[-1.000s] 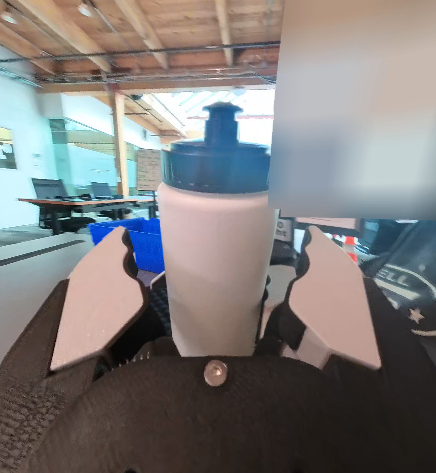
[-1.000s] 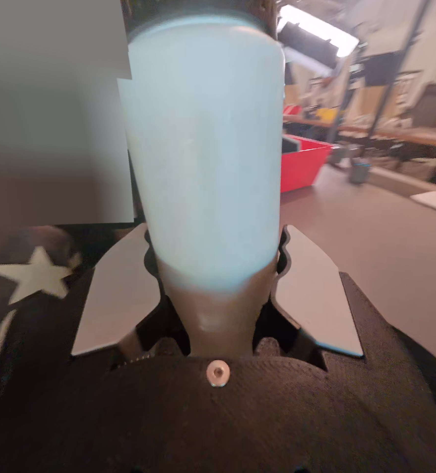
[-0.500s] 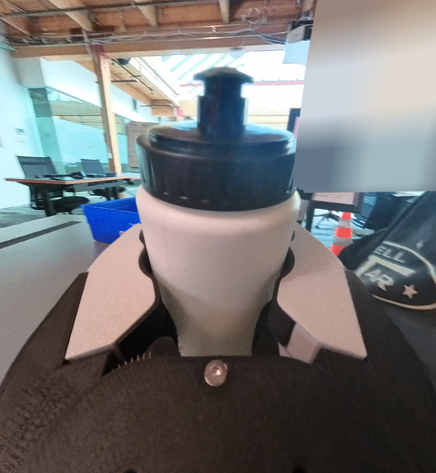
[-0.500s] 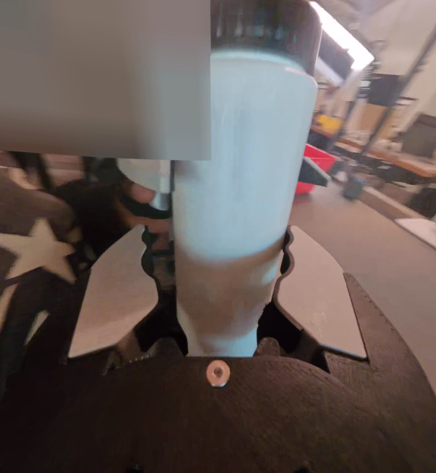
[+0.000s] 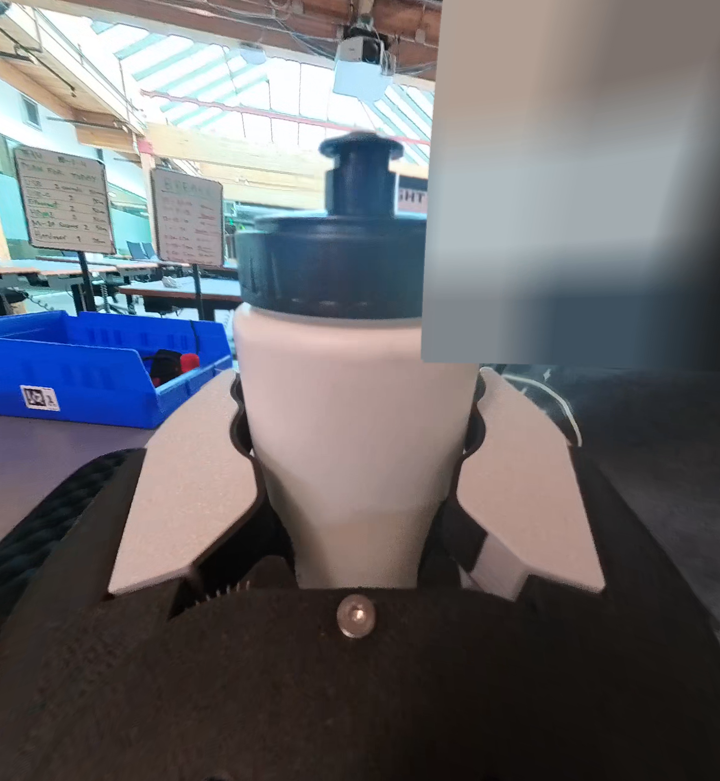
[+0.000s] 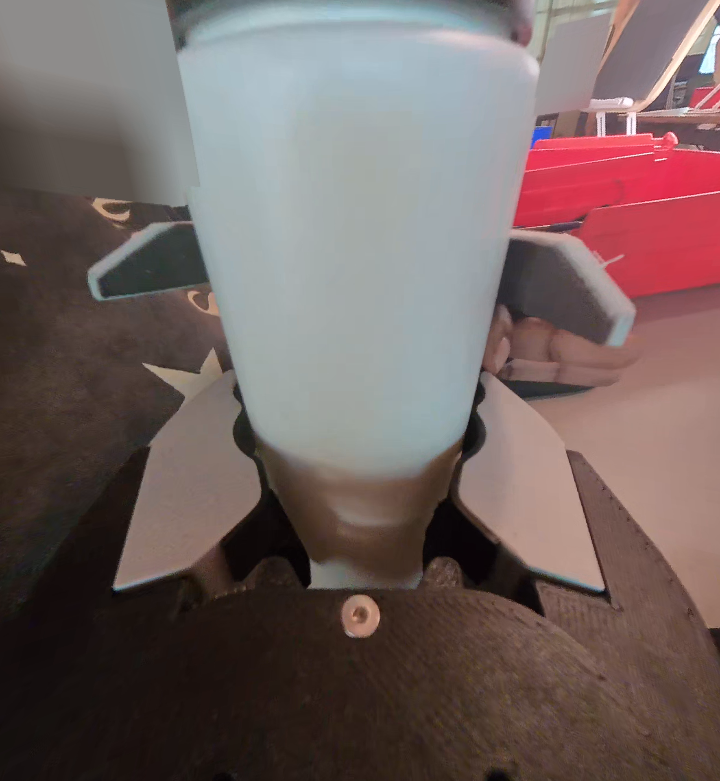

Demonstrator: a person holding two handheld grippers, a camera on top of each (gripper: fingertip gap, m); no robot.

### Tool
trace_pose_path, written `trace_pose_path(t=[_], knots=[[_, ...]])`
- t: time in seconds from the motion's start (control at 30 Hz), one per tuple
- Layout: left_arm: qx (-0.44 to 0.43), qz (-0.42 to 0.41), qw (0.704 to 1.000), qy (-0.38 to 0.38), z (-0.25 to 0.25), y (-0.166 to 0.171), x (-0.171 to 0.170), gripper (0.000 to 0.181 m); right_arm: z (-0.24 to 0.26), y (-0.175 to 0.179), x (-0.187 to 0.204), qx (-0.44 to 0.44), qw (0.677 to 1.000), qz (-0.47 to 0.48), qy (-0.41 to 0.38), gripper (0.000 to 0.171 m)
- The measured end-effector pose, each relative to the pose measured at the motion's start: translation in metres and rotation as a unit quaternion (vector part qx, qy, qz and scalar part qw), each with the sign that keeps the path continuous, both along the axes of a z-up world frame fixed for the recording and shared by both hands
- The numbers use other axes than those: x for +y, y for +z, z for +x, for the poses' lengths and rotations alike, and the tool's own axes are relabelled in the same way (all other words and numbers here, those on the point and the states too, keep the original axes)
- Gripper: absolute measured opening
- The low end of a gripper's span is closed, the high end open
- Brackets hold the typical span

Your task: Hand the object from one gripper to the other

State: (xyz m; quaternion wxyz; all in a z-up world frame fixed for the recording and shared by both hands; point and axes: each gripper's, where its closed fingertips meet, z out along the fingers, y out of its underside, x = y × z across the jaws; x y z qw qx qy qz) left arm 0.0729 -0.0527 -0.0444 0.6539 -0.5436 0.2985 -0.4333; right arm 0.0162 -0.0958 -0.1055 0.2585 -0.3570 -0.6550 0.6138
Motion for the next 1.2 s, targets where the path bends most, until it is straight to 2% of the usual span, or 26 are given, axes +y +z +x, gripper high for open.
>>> trace_pose_path(t=[0.1, 0.13, 0.2, 0.27, 0.4, 0.5, 0.57, 0.67, 0.73, 0.8, 0.93, 1.07, 1.17, 1.2], knots=[[-0.037, 0.024, 0.997, 0.060, -0.012, 0.011, 0.010, 0.095, -0.004, 0.007, 0.009, 0.006, 0.999, -0.016, -0.034, 0.099], [-0.040, 0.036, 0.994, 0.097, -0.019, 0.014, 0.016, 0.098, -0.007, 0.008, 0.017, 0.011, 0.998, -0.011, -0.062, 0.099], [-0.033, 0.044, 0.985, 0.163, -0.031, 0.015, 0.026, 0.115, -0.013, 0.011, 0.036, 0.023, 0.990, 0.013, -0.135, 0.099], [-0.015, 0.033, 0.977, 0.209, -0.039, 0.013, 0.033, 0.126, -0.016, 0.013, 0.060, 0.038, 0.972, 0.056, -0.224, 0.099], [-0.004, 0.028, 0.963, 0.268, -0.044, 0.014, 0.040, 0.127, -0.015, 0.017, 0.091, 0.055, 0.922, 0.149, -0.354, 0.099], [0.009, 0.017, 0.960, 0.279, -0.035, 0.008, 0.047, 0.124, -0.016, 0.015, 0.092, 0.056, 0.897, 0.203, -0.390, 0.099], [0.022, 0.008, 0.961, 0.274, -0.029, 0.000, 0.050, 0.107, -0.020, 0.012, 0.084, 0.054, 0.895, 0.221, -0.385, 0.098], [0.010, 0.018, 0.965, 0.261, -0.031, -0.002, 0.047, 0.102, -0.022, 0.009, 0.079, 0.058, 0.888, 0.241, -0.387, 0.099], [0.005, 0.009, 0.971, 0.239, -0.034, -0.002, 0.045, 0.101, -0.023, 0.006, 0.074, 0.050, 0.899, 0.243, -0.360, 0.096], [-0.008, -0.003, 0.979, 0.206, -0.038, 0.001, 0.039, 0.101, -0.021, 0.006, 0.060, 0.044, 0.933, 0.212, -0.288, 0.091], [-0.014, -0.003, 0.996, 0.092, -0.029, 0.006, 0.016, 0.101, -0.003, 0.019, 0.036, 0.039, 0.987, 0.070, -0.138, 0.103], [-0.017, -0.012, 1.000, -0.005, -0.016, 0.004, -0.003, 0.102, 0.013, 0.025, 0.023, 0.008, 0.998, -0.065, -0.020, 0.105], [-0.011, -0.019, 0.999, -0.029, -0.006, -0.001, -0.004, 0.102, 0.013, 0.014, 0.005, -0.013, 0.997, -0.072, 0.030, 0.105], [-0.010, -0.021, 0.999, -0.032, -0.003, -0.003, -0.004, 0.102, 0.011, 0.008, 0.000, -0.020, 0.998, -0.055, 0.033, 0.100]])
